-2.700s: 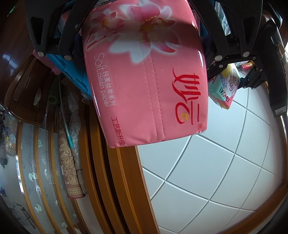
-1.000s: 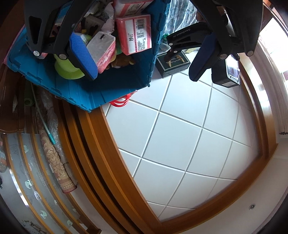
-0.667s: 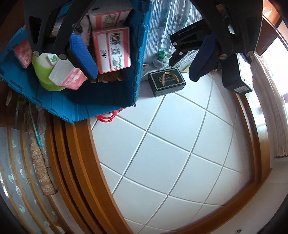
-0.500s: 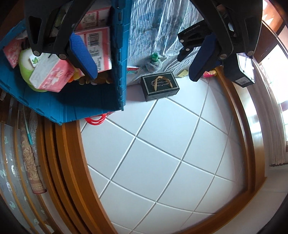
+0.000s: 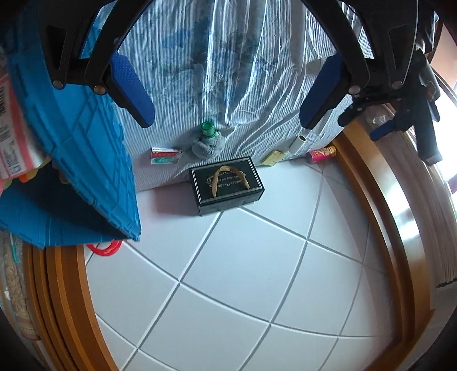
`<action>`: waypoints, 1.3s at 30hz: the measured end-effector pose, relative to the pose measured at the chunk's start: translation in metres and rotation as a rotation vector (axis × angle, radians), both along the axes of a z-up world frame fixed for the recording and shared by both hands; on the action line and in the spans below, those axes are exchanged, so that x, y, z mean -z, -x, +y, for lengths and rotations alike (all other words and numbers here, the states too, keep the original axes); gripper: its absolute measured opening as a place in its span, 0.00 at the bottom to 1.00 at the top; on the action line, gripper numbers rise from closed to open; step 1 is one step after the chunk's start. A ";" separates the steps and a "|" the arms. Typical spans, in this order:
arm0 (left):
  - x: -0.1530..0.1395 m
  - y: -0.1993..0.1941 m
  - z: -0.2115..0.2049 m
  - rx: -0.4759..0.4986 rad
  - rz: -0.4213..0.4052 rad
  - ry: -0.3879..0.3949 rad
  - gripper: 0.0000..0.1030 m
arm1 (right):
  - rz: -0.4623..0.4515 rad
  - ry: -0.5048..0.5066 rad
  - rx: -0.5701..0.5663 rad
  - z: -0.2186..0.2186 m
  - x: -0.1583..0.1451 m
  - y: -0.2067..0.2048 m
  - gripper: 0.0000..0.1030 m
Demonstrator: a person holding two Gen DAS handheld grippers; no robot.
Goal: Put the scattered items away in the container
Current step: 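Move both tools back toward the grey plush and green jar on the bed, then grasp the grey plush toy with the left gripper while the right grasps the green jar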
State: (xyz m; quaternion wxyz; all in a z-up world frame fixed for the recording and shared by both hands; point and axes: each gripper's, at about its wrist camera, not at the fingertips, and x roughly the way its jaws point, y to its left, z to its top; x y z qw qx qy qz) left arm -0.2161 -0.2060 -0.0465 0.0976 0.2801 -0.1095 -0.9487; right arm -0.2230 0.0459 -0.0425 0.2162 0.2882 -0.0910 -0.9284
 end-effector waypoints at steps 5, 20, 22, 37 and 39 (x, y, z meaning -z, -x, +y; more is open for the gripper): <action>0.019 0.033 -0.022 0.050 -0.069 0.004 0.86 | -0.065 -0.031 0.026 -0.037 0.031 0.016 1.00; 0.056 0.201 0.002 0.158 -0.173 -0.053 0.86 | -0.146 -0.199 0.013 -0.057 0.083 0.161 1.00; 0.076 0.226 0.003 0.166 -0.209 -0.054 0.86 | -0.189 -0.184 0.011 -0.053 0.106 0.182 1.00; 0.226 0.384 0.045 0.366 -0.485 -0.019 0.86 | -0.323 -0.220 -0.073 -0.075 0.227 0.272 1.00; 0.239 0.395 0.046 0.373 -0.508 -0.035 0.86 | -0.332 -0.237 -0.077 -0.077 0.236 0.276 1.00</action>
